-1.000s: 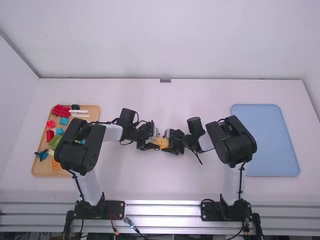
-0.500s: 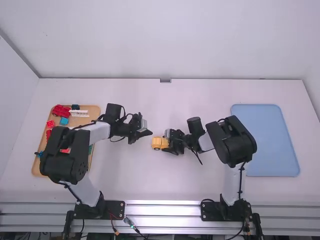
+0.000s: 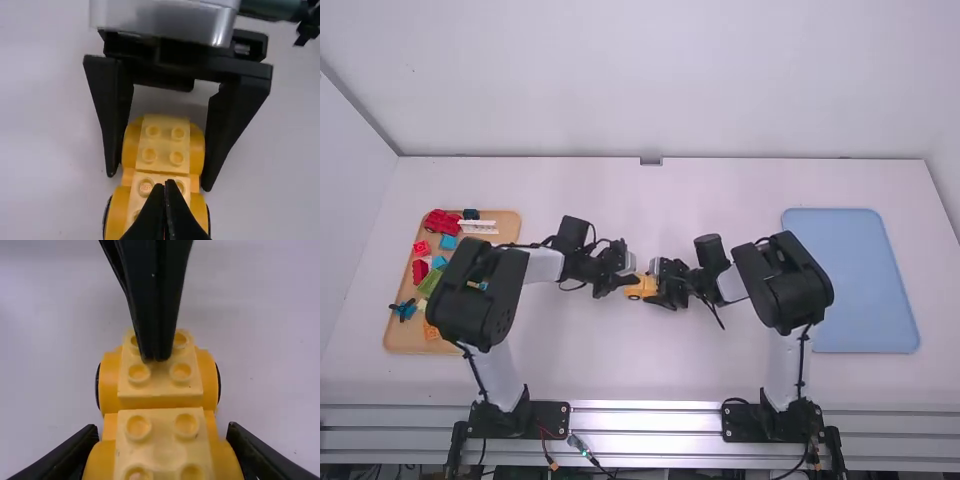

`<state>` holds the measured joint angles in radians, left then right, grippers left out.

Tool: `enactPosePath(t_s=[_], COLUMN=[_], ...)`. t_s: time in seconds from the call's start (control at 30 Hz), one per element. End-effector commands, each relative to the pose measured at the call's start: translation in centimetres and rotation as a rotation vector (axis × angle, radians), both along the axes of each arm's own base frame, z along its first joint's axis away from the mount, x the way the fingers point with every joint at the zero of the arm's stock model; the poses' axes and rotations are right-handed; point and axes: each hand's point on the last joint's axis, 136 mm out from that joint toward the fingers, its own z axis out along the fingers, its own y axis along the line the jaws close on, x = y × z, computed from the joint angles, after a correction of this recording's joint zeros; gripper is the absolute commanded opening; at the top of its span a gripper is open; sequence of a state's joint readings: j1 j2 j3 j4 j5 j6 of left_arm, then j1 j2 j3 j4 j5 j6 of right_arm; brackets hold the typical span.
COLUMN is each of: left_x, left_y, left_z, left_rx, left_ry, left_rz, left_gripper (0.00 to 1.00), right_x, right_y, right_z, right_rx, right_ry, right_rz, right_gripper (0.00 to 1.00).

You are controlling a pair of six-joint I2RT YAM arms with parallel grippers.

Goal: Assemble lego blocks to make yellow taxi

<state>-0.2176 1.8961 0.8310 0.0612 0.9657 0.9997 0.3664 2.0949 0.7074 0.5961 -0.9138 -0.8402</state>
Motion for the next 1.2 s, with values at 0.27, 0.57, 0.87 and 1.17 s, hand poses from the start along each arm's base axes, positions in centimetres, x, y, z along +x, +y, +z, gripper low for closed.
enactPosePath(t_s=[0.27,0.57,0.87,1.17], left_x=[-1.6,-1.2,-0.7,-1.9], left_y=[0.0,0.0,-0.2,-0.3], left_z=[-3.9,-3.2,-2.9,-2.9], left_rx=[0.054,0.048,0.044,0.027], left_ry=[0.097,0.081,0.104,0.070], left_rz=[-0.009,-0.004,0.016,-0.054], left_gripper=[0.02,0.02,0.02,0.02], right_x=[-0.1,0.1,0.2,0.2], right_y=[0.1,-0.1,-0.1,-0.1], right_z=[-0.2,-0.5,-0.6,-0.6], right_rx=[0.008,-0.015,-0.020,-0.018], right_ry=[0.011,0.011,0.008,0.005], right_rz=[0.008,-0.008,-0.013,-0.012], right_gripper=[0.67,0.66,0.40,0.34])
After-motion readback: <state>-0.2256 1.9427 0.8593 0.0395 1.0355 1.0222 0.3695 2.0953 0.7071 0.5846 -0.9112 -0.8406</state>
